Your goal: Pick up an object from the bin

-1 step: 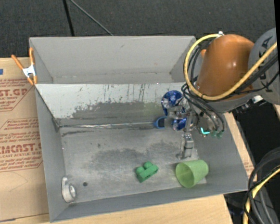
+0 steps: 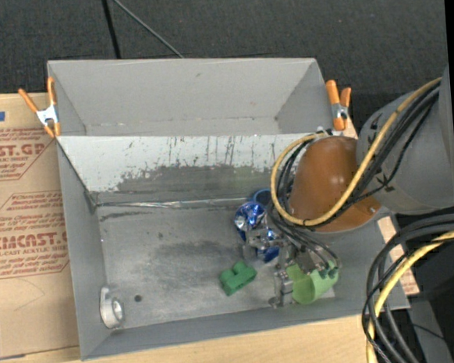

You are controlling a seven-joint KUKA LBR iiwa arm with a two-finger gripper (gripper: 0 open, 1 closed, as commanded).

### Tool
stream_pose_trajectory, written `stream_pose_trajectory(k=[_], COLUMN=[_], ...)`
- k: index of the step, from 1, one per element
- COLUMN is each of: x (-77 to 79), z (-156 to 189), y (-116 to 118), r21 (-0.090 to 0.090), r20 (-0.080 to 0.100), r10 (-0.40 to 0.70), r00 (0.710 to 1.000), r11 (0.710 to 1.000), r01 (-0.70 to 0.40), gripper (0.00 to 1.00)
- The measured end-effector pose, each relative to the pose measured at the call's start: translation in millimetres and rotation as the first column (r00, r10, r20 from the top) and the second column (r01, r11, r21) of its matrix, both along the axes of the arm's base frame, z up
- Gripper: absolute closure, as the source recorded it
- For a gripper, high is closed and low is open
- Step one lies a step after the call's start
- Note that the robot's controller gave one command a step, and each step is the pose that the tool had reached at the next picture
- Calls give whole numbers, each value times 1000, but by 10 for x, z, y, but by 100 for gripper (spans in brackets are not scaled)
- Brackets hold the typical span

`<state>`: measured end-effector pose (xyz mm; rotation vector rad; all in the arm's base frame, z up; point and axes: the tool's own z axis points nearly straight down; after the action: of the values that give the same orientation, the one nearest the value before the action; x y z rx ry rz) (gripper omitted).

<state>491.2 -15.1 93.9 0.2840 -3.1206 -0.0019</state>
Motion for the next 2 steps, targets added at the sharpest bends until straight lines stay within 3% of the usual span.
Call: stream_pose_trajectory(k=[1,2], x=[-41,-54], z=[-242,-242], y=[451,434], r21=[2,0], r20=[14,9], r10=[-70,-71], r00=[997,997], r11=[998,997], r01=[70,71], gripper=[0,100])
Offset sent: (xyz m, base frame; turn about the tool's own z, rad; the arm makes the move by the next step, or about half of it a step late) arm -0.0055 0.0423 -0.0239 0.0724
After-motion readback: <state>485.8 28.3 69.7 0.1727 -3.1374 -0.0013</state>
